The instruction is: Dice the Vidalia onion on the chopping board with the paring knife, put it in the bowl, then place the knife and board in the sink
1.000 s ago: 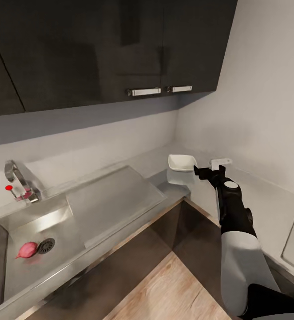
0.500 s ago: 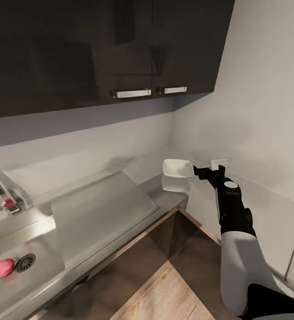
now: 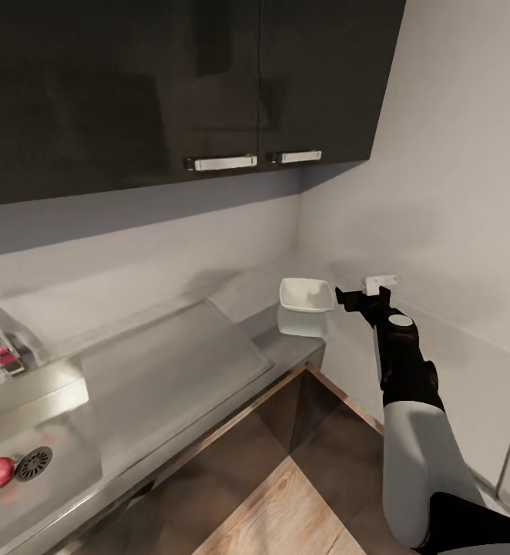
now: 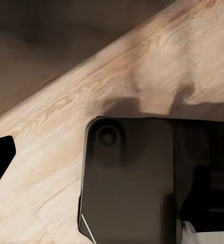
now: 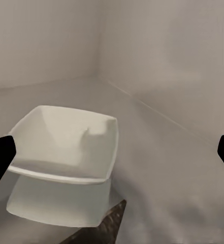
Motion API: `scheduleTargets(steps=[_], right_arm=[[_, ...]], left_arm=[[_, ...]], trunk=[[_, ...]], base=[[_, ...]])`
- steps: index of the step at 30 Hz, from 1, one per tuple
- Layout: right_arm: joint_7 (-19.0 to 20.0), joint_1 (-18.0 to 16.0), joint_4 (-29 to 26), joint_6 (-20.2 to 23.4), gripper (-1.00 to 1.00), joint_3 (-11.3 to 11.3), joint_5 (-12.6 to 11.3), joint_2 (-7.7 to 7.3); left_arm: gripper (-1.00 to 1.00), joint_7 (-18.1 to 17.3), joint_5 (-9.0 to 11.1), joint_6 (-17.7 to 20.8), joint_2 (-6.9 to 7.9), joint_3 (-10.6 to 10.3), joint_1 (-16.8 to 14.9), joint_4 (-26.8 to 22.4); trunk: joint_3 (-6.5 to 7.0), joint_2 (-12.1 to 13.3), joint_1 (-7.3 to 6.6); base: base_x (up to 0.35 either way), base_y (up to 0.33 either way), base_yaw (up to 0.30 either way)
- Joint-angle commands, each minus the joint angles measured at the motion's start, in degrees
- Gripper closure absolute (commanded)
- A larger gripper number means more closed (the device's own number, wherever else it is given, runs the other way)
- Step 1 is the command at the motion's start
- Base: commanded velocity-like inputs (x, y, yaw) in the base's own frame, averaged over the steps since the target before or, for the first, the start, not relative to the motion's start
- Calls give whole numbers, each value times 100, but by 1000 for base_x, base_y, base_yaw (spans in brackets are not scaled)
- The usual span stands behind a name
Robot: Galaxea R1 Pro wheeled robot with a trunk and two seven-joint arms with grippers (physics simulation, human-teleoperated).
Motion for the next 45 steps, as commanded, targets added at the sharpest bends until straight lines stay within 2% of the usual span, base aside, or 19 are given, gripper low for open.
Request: scheduleTargets(steps=[1,23,30,45], right_arm=[[55,-7,-10,12,-100,-22,60,7],[55,-7,-7,17,-100,-13,60,16],[55,-7,68,17,-100,-13,51,16],[47,-8,914,17,-100,-13,39,16]], left_arm=[[-100,0,11,-6,-4,9,2,-8],[-100,0,15,0,-4,9,2,66],[-100,0,16,-6,-4,9,2,81],[-100,-21,15,-8,-7,9,2,160]], trunk=[[-11,-11,6],[-11,-11,6],[-11,-11,6],[-11,-11,6]], base=[[224,-158,0],[260,-175,0],[55,-19,0],[2,-1,0]])
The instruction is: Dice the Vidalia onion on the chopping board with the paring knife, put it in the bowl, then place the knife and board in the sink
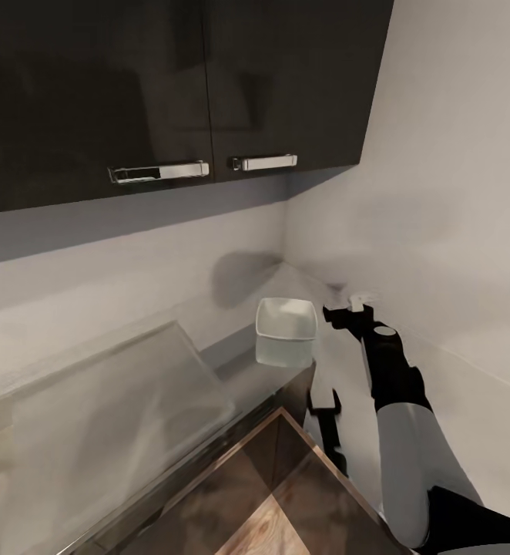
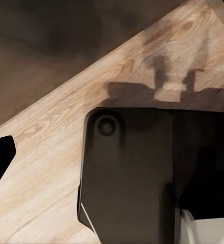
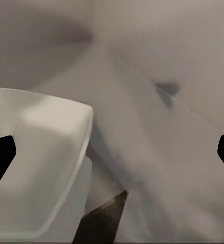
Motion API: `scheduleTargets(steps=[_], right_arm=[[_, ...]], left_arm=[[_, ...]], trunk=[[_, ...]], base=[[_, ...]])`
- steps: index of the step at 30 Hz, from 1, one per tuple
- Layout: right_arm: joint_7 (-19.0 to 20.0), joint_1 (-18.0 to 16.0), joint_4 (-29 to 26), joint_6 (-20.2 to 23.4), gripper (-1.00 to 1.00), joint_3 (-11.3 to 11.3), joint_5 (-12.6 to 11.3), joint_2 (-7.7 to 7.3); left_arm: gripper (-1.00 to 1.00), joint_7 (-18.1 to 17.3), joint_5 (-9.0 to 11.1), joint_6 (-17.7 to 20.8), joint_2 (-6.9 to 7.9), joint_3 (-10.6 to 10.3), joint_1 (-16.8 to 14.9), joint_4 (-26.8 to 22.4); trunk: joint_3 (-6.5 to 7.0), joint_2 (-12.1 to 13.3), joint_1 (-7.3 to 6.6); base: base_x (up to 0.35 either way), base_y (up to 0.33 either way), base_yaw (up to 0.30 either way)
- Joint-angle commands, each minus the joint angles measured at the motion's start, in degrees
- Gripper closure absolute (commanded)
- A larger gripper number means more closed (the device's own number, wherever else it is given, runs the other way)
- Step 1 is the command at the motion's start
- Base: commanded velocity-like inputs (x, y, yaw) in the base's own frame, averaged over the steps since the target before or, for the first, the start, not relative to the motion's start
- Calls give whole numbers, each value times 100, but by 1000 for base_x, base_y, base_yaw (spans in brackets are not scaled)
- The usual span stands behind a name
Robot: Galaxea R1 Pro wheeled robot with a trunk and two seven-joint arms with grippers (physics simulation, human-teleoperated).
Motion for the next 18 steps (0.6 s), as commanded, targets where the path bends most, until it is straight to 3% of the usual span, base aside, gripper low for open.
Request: scheduleTargets(steps=[1,13,18], right_arm=[[56,-6,26,15,-100,-28,58,12],[64,-5,95,294,-100,-71,46,0],[64,-5,102,311,-100,-72,46,0]], left_arm=[[-100,-4,11,-6,-5,8,2,-7],[-100,0,17,1,-3,8,2,2],[-100,9,20,3,-2,8,2,13]], trunk=[[-11,-12,4],[-11,-12,4],[-11,-12,4]], base=[[0,0,0],[1,0,0],[171,0,0]])
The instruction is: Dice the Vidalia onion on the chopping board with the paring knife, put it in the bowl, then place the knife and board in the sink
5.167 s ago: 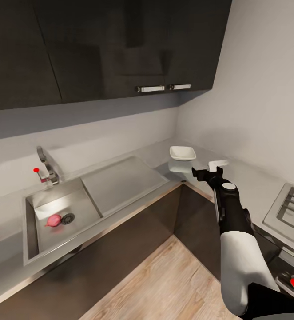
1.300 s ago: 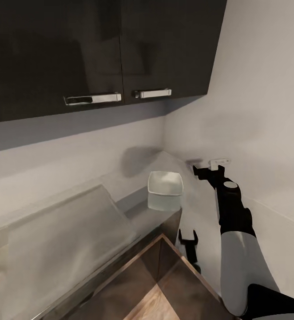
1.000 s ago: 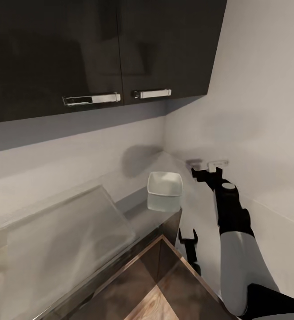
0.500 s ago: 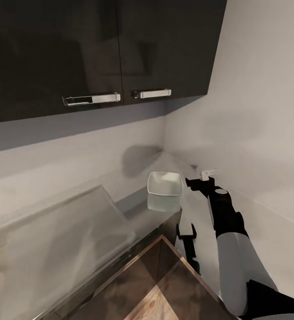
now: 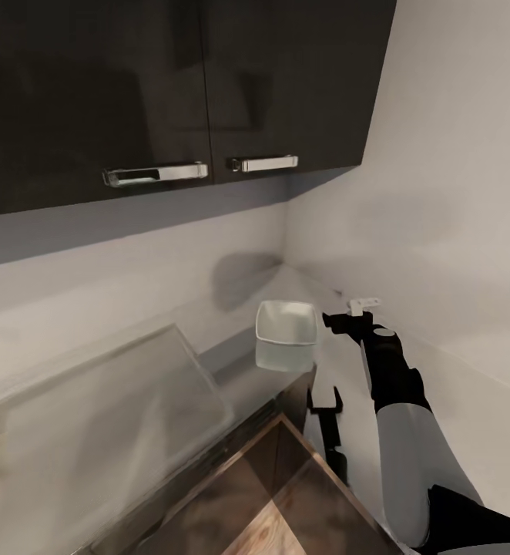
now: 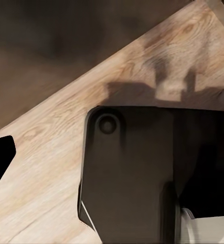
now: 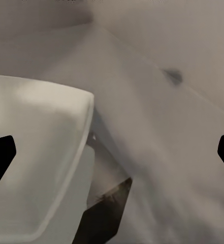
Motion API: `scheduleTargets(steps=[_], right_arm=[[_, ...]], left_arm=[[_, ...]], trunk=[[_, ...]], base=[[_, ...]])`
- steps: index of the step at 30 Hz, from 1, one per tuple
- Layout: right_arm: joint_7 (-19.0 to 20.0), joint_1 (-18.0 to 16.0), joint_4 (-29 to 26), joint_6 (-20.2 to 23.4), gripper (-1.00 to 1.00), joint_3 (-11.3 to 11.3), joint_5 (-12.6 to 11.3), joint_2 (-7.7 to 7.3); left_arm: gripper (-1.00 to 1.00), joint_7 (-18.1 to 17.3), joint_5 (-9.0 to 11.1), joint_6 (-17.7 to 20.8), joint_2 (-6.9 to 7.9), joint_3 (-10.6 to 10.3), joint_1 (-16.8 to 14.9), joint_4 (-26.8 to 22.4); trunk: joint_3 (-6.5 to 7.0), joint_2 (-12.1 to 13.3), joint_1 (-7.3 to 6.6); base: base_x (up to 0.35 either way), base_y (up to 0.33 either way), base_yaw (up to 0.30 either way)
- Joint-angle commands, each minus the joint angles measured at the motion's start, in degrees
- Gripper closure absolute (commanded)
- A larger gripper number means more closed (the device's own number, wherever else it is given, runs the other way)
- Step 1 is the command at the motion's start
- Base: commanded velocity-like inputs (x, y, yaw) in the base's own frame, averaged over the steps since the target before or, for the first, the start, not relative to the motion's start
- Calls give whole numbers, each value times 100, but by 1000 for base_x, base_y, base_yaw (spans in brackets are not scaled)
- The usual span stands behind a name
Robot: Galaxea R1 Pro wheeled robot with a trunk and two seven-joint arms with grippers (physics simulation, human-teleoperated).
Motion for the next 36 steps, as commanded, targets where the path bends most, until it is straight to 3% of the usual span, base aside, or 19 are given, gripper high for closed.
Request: scheduleTargets(steps=[1,15,24,36], right_arm=[[57,-7,-10,15,-100,-28,60,9],[61,-7,116,16,-100,-131,51,10],[85,-7,182,13,-100,-549,51,17],[92,-7,288,8,-100,-564,43,26]], left_arm=[[-100,-1,12,-6,-2,8,1,11],[-100,0,5,-6,-6,9,1,170],[-100,0,8,-6,-9,13,1,224],[-100,5,7,-3,-3,16,0,292]], trunk=[[-11,-11,6],[-26,-11,6],[-102,-11,6],[-213,-11,6]], base=[[234,0,0],[58,0,0],[91,0,0],[121,43,0]])
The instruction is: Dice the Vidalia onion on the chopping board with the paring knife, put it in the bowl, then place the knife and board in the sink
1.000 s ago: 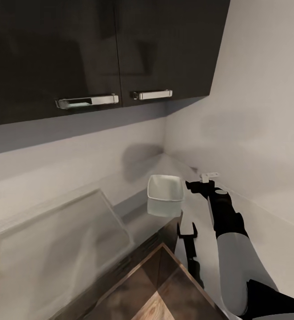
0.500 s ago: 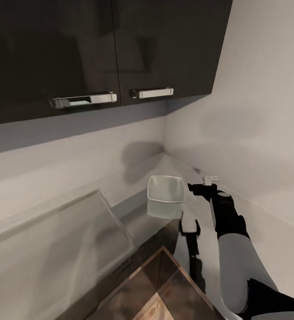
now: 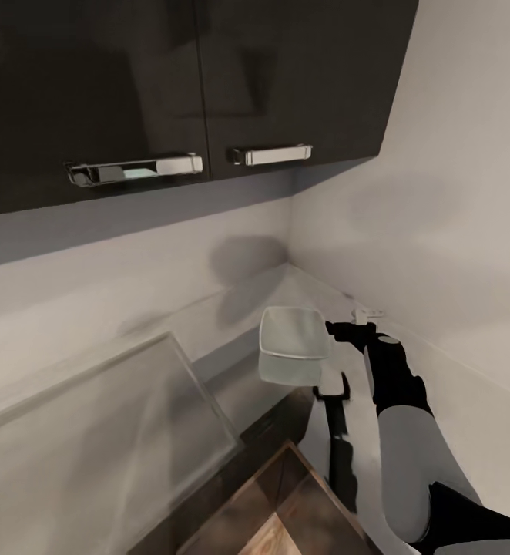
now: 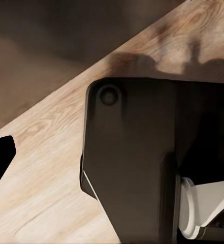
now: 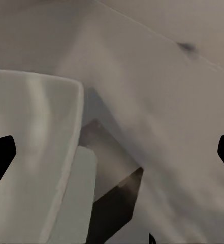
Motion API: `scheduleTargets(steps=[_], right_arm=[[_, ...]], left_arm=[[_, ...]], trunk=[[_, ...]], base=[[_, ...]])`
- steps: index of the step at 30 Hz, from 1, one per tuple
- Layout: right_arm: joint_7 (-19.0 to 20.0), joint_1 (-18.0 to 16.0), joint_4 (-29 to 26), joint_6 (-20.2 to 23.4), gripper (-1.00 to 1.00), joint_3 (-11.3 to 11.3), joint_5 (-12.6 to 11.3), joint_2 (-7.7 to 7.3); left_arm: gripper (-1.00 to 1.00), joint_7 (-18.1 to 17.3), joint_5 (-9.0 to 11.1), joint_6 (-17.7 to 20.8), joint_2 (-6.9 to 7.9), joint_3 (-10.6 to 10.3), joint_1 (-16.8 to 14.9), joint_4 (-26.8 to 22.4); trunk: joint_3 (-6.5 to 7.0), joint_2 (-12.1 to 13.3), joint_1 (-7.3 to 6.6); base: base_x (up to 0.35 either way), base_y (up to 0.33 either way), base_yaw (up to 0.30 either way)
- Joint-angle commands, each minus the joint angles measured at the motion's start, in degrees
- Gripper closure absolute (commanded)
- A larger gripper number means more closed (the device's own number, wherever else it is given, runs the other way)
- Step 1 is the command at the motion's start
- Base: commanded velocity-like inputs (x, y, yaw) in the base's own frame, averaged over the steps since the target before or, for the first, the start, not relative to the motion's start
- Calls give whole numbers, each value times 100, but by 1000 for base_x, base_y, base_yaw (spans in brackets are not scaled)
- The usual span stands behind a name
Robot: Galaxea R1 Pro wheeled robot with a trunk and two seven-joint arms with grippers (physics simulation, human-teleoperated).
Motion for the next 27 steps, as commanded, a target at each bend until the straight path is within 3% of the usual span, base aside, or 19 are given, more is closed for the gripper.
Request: scheduleTargets(steps=[1,17,20,23,27], right_arm=[[56,-8,-6,15,-100,-30,59,9],[60,-8,77,4,-100,-29,62,7],[-38,1,175,9,-100,69,157,102],[-65,1,187,12,-100,101,165,104],[-54,1,176,55,-100,114,159,7]], left_arm=[[-100,-2,12,-7,-2,7,2,0],[-100,-6,8,-9,-9,2,3,104],[-100,3,-1,-9,-19,-19,-5,139],[-100,3,-1,-9,-19,-15,-5,136],[-100,3,-1,-9,-19,-11,-5,132]], trunk=[[-20,-12,5],[-127,-12,5],[-127,-12,5],[-127,-12,5],[-127,-12,5]], base=[[157,119,0],[24,17,0],[0,0,0],[0,0,0],[0,0,0]])
